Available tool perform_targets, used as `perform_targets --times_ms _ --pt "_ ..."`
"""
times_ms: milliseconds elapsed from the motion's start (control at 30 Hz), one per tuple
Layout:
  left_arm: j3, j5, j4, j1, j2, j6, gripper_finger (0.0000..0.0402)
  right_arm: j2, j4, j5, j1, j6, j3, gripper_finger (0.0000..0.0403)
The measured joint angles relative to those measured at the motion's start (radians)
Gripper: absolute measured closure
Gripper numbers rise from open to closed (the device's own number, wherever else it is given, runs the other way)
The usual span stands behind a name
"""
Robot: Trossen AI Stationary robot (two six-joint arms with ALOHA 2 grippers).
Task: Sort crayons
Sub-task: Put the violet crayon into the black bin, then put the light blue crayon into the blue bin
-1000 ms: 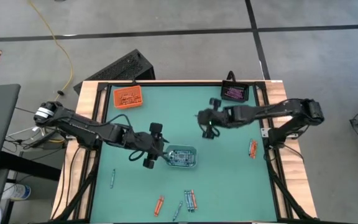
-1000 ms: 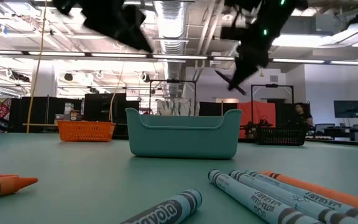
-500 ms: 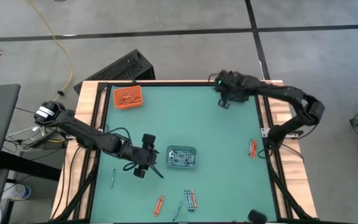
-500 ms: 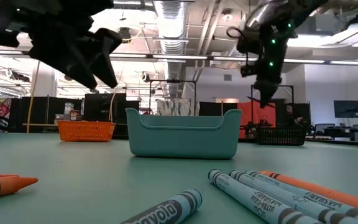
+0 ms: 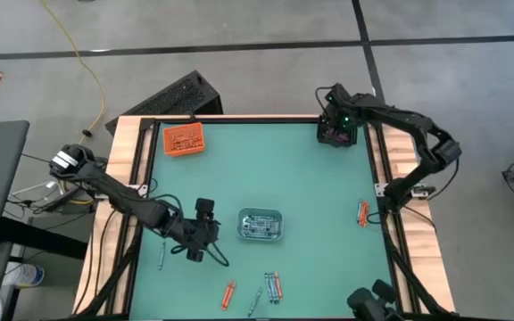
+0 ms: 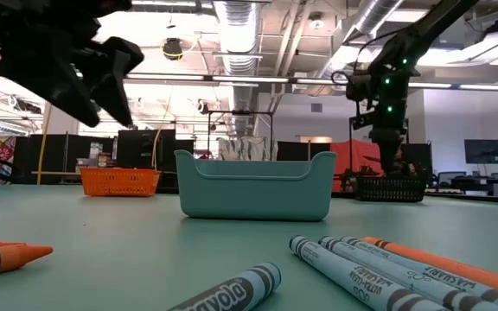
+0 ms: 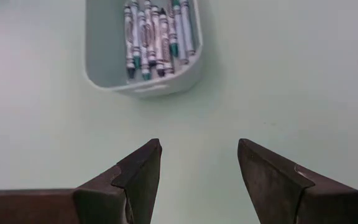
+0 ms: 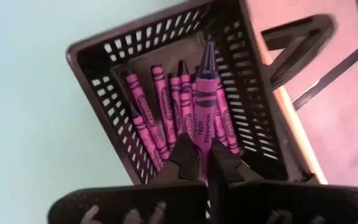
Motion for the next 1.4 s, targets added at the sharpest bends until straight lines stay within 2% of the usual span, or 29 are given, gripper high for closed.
perform_targets --times_ms 167,467,600,733,867,1100,1267,1400 --pt "0.0 -0.012 -0.027 -0.051 0.0 -0.095 0.0198 0.048 0.001 -0.026 -0.024 -0.001 0.0 0.038" --pt "0.009 -0.027 -0.147 -0.162 0.0 -0.321 0.0198 0.048 0.018 -0.02 -0.021 0.07 0.0 0.0266" --pt "0.023 -0.028 -0.257 -0.224 0.0 -0.489 0.0198 0.003 0.019 -0.019 -0.012 0.085 0.0 0.0239" --pt "0.027 -0.023 -0.378 -0.305 0.0 -0.727 0.0198 -0.055 0.019 -0.017 0.013 0.111 0.0 0.0236" --pt "0.027 0.014 -0.485 -0.402 0.0 -1.05 0.0198 -0.112 0.019 -0.017 0.054 0.134 0.0 0.0243" --pt "0.027 0.056 -0.525 -0.581 0.002 -1.559 0.0198 -0.194 0.028 -0.017 0.14 0.164 0.0 0.0254" --pt "-0.011 0.075 -0.512 -0.658 0.005 -1.825 0.0198 -0.217 0.045 -0.017 0.2 0.196 0.0 0.0259" --pt "-0.062 0.135 -0.47 -0.676 0.005 -1.928 0.0198 -0.219 0.053 -0.017 0.251 0.209 0.0 0.0261"
